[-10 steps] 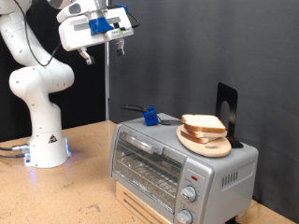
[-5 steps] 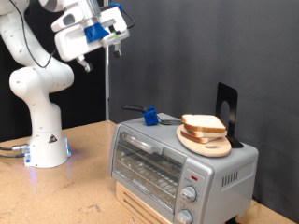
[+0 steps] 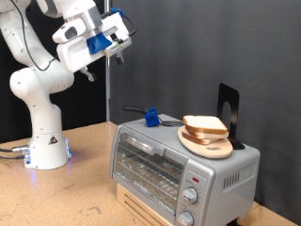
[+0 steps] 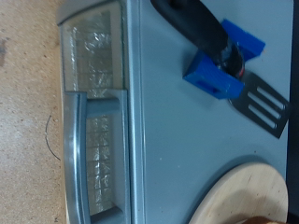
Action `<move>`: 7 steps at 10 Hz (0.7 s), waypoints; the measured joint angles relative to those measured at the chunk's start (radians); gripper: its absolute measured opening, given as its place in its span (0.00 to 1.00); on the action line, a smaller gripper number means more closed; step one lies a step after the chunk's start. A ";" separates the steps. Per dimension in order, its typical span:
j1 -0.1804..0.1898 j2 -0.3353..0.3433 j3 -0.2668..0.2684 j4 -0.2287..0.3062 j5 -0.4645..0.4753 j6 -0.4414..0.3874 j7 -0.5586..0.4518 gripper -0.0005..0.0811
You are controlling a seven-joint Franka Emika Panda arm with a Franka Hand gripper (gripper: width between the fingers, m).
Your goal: Make a piece of toast with the oven
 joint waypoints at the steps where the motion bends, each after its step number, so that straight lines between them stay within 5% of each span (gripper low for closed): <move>1: 0.000 0.017 0.000 -0.014 0.012 0.040 0.014 1.00; 7: 0.018 0.223 -0.014 0.020 0.084 0.183 -0.049 1.00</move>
